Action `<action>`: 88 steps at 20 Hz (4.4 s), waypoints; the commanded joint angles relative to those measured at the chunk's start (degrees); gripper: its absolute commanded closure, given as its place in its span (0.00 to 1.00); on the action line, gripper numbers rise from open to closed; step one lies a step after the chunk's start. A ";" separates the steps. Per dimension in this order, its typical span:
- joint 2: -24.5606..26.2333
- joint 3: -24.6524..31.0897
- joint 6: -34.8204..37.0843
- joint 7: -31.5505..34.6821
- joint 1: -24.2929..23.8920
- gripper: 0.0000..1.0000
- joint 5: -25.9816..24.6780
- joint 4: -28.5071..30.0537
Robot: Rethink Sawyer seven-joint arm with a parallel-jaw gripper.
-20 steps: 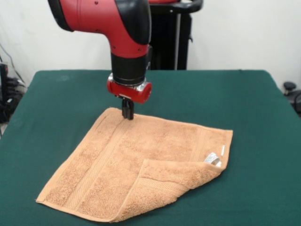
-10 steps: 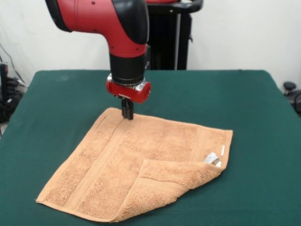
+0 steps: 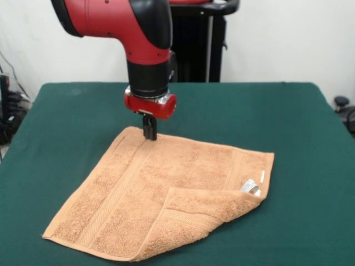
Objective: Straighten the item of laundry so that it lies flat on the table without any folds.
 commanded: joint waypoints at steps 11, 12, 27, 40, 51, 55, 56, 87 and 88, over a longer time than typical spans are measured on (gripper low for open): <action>7.65 -3.61 -6.57 2.53 -2.02 1.00 -6.48 10.55; 7.49 -3.61 -6.36 2.38 -2.02 1.00 -6.42 10.62; 2.90 -3.29 -2.72 0.80 -3.98 1.00 -6.21 14.34; 3.23 -4.43 -3.71 0.95 -4.54 1.00 -7.09 15.83; 1.03 -7.88 -4.87 -0.89 -8.78 1.00 -12.94 19.78; 1.24 -8.49 -5.23 -0.81 -9.68 1.00 -15.15 19.58; 1.66 -8.84 -5.68 -0.56 -9.66 1.00 -15.72 19.35; -4.33 2.29 -0.23 3.15 -0.54 1.00 -6.34 11.58; -4.45 2.26 0.09 3.20 -0.14 1.00 -5.98 11.34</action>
